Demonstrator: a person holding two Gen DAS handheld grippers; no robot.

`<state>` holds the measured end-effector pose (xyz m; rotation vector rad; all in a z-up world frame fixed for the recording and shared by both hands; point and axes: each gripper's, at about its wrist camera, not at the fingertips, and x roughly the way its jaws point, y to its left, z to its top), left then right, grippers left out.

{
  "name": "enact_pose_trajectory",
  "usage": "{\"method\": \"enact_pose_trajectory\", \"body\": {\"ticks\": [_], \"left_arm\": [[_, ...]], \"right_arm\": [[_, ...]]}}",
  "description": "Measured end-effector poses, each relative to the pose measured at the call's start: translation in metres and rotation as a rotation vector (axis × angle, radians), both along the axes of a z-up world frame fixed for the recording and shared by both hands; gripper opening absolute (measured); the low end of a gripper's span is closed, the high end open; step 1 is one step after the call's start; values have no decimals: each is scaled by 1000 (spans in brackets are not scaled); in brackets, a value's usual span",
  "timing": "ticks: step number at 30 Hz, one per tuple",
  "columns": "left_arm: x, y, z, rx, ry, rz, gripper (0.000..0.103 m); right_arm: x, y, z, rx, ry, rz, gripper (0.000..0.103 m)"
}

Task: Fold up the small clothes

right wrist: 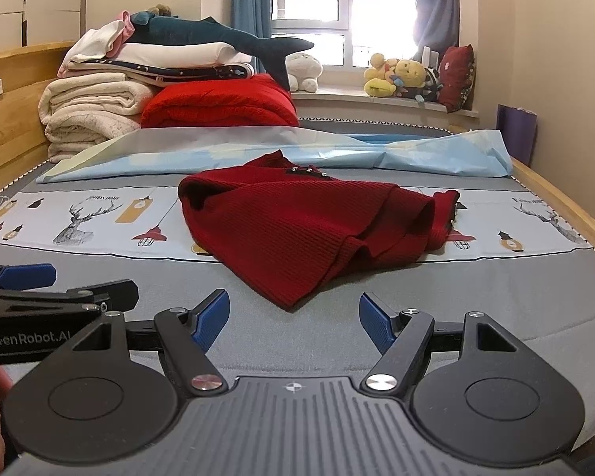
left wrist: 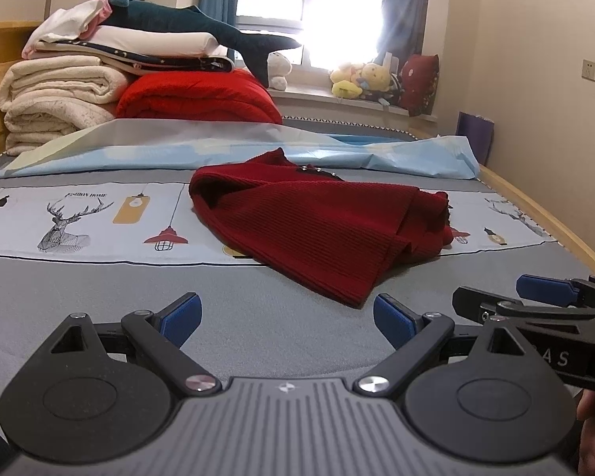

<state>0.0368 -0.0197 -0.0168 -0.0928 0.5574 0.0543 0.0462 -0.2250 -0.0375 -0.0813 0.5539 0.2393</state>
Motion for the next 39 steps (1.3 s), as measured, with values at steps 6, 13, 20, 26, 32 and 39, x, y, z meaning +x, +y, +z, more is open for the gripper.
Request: {"method": "enact_pose_trajectory", "body": {"ticks": [6,13,20,26,32,39], "left_arm": [[1,1,-5,-1,1,5,96],[1,1,-5,0,1,5,96],[1,1,-6,0,0,5,96],[0,1,-6,0,1,4,96],[0,1,-6,0,1,4,96],[0,0,-6,8,-3,7,96]], "right_arm": [[-1,1,-1,-3,-3,1,74],[-1,2,0,-2,-3,1,74],[-1,2,0,-2,-4,1,74],[-1,2,0,-2,-4,1,74],[0,2,0,-1,-3,0,74],[0,2,0,-1,-3,1,74]]}}
